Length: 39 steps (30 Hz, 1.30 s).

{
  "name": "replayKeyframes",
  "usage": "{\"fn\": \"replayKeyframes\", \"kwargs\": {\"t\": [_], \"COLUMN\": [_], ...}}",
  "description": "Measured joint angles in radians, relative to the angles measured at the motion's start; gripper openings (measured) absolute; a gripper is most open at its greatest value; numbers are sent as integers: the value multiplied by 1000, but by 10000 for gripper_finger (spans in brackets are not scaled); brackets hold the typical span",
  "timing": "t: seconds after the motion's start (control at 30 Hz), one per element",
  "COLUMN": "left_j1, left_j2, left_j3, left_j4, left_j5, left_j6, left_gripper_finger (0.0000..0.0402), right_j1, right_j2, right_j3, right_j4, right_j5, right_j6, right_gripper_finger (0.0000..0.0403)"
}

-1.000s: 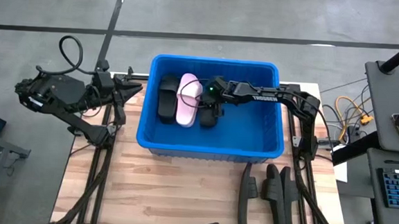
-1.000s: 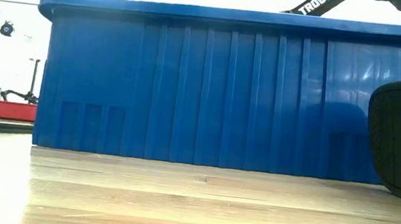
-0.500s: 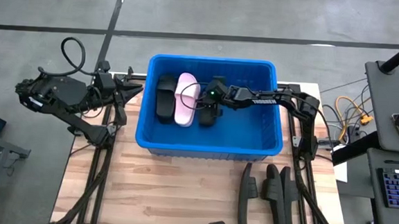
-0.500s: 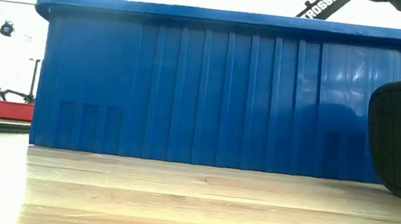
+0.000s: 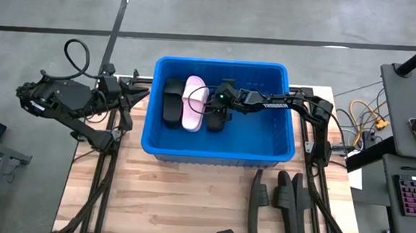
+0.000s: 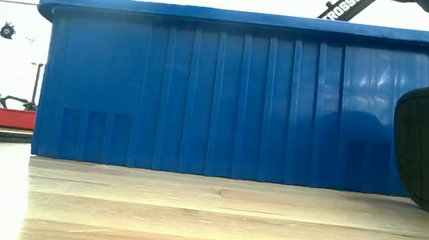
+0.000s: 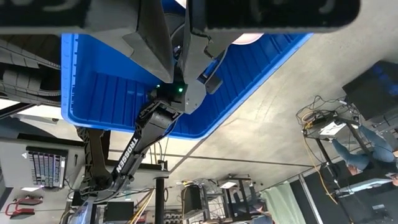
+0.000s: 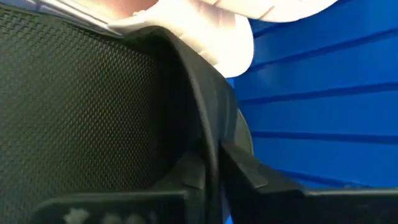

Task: Pick and place slides into bin
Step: Put the black slipper into the blue container

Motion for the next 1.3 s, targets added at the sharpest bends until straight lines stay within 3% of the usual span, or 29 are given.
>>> {"fn": "replayKeyframes", "kwargs": {"t": [0.1,0.3,0.77,1.1,1.3], "left_j1": [0,0,0,0,0], "left_j2": [2,4,14,29,32], "left_j3": [-1,-1,-1,-1,-1], "left_j4": [0,0,2,2,1], "left_j5": [0,0,0,0,0], "left_j6": [0,-1,-3,-3,-24], "left_gripper_finger": [22,22,22,22,22], "right_j1": [-10,-11,-16,-17,-17], "right_j2": [0,0,-3,-3,-4], "right_j3": [8,19,21,45,125], "right_j4": [-46,-69,-66,-83,-277], "right_j5": [-67,18,26,26,-63], "right_j6": [-52,60,104,235,275], "right_gripper_finger": [69,115,144,237,284]}}
